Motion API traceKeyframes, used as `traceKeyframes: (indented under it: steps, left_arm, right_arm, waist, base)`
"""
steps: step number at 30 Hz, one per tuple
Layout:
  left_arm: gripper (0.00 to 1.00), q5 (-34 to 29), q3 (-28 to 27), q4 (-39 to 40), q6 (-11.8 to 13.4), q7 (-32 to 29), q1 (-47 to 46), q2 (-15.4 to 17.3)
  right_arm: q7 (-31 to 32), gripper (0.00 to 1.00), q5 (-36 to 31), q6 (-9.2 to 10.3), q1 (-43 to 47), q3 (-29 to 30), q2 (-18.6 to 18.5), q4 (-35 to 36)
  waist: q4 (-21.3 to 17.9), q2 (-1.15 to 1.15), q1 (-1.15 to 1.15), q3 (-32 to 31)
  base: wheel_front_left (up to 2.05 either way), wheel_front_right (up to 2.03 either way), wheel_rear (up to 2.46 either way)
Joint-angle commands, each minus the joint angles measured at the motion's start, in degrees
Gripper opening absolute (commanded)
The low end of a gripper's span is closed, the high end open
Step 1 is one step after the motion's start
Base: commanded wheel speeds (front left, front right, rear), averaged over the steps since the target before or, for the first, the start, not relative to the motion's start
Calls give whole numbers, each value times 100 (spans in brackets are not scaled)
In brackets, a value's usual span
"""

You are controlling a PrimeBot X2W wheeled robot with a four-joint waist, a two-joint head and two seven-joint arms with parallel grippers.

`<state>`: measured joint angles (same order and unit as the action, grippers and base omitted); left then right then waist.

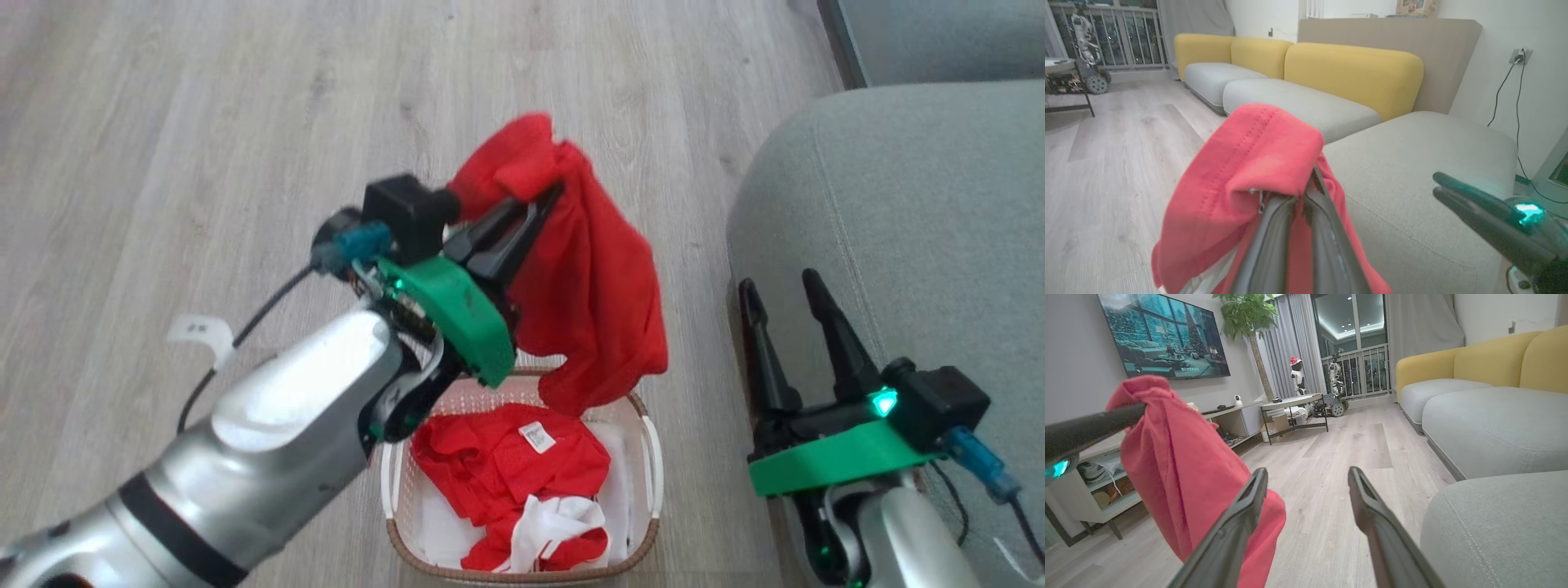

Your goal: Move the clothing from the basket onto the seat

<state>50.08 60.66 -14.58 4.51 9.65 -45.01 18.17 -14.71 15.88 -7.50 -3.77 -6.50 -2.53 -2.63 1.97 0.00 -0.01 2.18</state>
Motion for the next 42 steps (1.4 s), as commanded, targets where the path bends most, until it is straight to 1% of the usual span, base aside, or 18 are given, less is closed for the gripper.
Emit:
traceKeyframes:
  steps: [1,6,18,22,26,28,34,42]
  left_arm:
    - [0,-23,-317,308,101,-52,-513,215]
    - [0,-8,-379,543,237,-188,-612,280]
    - [0,24,-363,709,342,-245,-543,344]
    - [0,35,-355,707,339,-244,-540,345]
    - [0,40,-342,689,336,-236,-541,330]
    - [0,45,-333,676,327,-229,-545,310]
    - [0,118,-285,674,279,-242,-503,217]
    - [0,179,-209,684,221,-235,-437,122]
  right_arm:
    - [-28,100,56,1,4,-213,-35,159]
    - [-28,100,103,1,17,-387,-47,145]
    - [-28,100,196,1,-14,-608,-154,220]
    - [-11,100,349,1,-77,-893,-196,315]
    - [95,100,433,1,-238,-1354,-284,277]
    - [154,100,391,1,-358,-1559,-321,166]
    - [315,100,169,1,-838,-1907,-294,-381]
    - [393,100,30,1,-1485,-2035,-163,-1374]
  waist:
    - [43,0,1,-60]
    - [50,0,1,-110]
    - [34,0,1,-124]
    - [31,0,1,-135]
    - [37,0,1,-147]
    - [50,0,1,-161]
    - [114,0,1,-201]
    - [232,0,1,-216]
  base:
    - [0,0,0]
    - [0,0,0]
    - [0,0,0]
    - [0,0,0]
    - [0,0,0]
    - [0,0,0]
    - [0,0,0]
    - [0,0,0]
